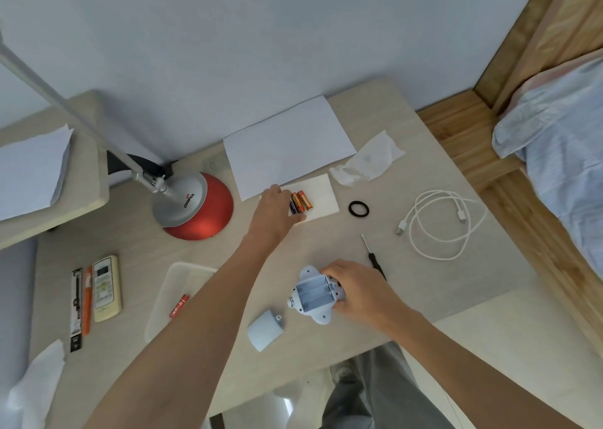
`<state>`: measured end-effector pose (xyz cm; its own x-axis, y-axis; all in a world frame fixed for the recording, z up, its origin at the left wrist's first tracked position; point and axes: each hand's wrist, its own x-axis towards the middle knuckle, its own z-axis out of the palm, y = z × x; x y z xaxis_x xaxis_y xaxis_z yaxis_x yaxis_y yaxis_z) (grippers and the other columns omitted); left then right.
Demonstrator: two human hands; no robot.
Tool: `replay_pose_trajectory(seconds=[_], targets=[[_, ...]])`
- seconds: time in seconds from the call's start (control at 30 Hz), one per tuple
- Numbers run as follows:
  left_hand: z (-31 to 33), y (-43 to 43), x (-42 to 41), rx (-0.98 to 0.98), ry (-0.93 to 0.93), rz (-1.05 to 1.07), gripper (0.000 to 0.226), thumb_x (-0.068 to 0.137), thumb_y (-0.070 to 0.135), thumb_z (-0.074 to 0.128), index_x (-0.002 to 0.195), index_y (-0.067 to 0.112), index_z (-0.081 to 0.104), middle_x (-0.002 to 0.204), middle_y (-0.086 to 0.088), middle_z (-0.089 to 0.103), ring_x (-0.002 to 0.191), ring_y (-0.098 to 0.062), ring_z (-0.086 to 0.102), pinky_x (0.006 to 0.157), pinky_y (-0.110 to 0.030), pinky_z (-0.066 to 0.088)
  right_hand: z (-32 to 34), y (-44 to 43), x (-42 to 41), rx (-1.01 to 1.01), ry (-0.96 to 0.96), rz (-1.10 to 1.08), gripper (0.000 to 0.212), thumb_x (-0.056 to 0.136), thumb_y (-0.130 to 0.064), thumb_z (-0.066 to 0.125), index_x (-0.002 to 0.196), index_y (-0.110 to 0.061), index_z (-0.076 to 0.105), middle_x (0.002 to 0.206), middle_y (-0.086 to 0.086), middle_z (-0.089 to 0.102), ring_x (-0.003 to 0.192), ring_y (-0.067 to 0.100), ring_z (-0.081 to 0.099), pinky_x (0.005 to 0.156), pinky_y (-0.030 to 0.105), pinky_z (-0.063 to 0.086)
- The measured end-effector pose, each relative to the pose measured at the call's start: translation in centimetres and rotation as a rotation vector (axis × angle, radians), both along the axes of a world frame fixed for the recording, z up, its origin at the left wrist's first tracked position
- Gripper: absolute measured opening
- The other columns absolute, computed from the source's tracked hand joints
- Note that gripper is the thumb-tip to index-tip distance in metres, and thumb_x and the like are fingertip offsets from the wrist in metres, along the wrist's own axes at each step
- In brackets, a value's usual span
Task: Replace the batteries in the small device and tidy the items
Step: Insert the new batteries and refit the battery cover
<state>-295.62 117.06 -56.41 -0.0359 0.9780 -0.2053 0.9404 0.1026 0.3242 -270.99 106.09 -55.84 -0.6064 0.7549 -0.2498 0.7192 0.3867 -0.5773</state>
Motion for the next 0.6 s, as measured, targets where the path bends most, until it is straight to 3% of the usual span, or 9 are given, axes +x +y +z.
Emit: replay_pose_trajectory(seconds=[0.13, 0.23, 0.3, 0.4, 0.53, 0.6], targets=[[0.7, -0.6, -0.6, -0.012, -0.015, 0.095, 0.043, 0.087, 0.044, 0.085, 0.085, 0.013, 0.056, 0.094, -0.005, 0.054, 0.087, -0.025, 0.054, 0.071, -0.034, 0.037, 0.1, 0.2, 0.0, -0.004, -0.005, 0.007, 0.05, 0.084, -0.03, 0.083, 0.129, -0.027, 0.062, 0.116, -0.011, 0.067, 0.1, 0.011, 0.066, 0.083, 0.034, 0.06], [1.7, -2.5, -1.1, -0.034, -0.085, 0.168, 0.032, 0.081, 0.027, 0.087, 0.101, 0.01, 0.068, 0.092, -0.007, 0.067, 0.085, -0.029, 0.066, 0.077, -0.042, 0.056, 0.3, 0.3, 0.1, -0.013, -0.01, 0.012, 0.049, 0.084, -0.029, 0.082, 0.129, -0.027, 0.062, 0.116, -0.01, 0.067, 0.101, 0.012, 0.066, 0.083, 0.035, 0.06], [3.1, -4.7, -1.3, -0.025, -0.197, 0.234, 0.045, 0.076, 0.008, 0.08, 0.119, 0.016, 0.073, 0.09, -0.006, 0.074, 0.08, -0.025, 0.073, 0.082, -0.042, 0.063, 0.4, 0.4, 0.1, -0.022, -0.01, 0.017, 0.049, 0.084, -0.029, 0.082, 0.129, -0.026, 0.062, 0.117, -0.009, 0.068, 0.101, 0.013, 0.066, 0.083, 0.035, 0.06], [5.6, -8.0, -0.8, 0.01, -0.31, 0.267, 0.053, 0.072, -0.003, 0.08, 0.119, 0.021, 0.077, 0.082, 0.002, 0.077, 0.075, -0.016, 0.075, 0.082, -0.032, 0.064, 0.6, 0.5, 0.0, -0.028, -0.015, 0.031, 0.048, 0.084, -0.03, 0.083, 0.128, -0.024, 0.063, 0.116, -0.009, 0.068, 0.099, 0.012, 0.066, 0.083, 0.034, 0.059], [8.4, -12.1, 1.4, 0.043, -0.552, 0.341, 0.05, 0.074, -0.004, 0.089, 0.117, 0.019, 0.08, 0.086, 0.004, 0.081, 0.078, -0.006, 0.076, 0.081, -0.018, 0.061, 0.9, 0.6, 0.0, -0.02, -0.016, 0.034, 0.047, 0.084, -0.03, 0.082, 0.127, -0.024, 0.064, 0.114, -0.009, 0.068, 0.097, 0.012, 0.065, 0.08, 0.032, 0.057], [8.7, -13.8, 2.4, 0.08, -0.649, 0.341, 0.045, 0.076, -0.004, 0.09, 0.115, 0.017, 0.082, 0.089, 0.004, 0.082, 0.081, -0.008, 0.078, 0.084, -0.017, 0.061, 1.0, 0.6, 0.0, -0.018, -0.017, 0.03, 0.046, 0.084, -0.03, 0.08, 0.126, -0.025, 0.064, 0.112, -0.009, 0.067, 0.096, 0.013, 0.066, 0.079, 0.033, 0.057]])
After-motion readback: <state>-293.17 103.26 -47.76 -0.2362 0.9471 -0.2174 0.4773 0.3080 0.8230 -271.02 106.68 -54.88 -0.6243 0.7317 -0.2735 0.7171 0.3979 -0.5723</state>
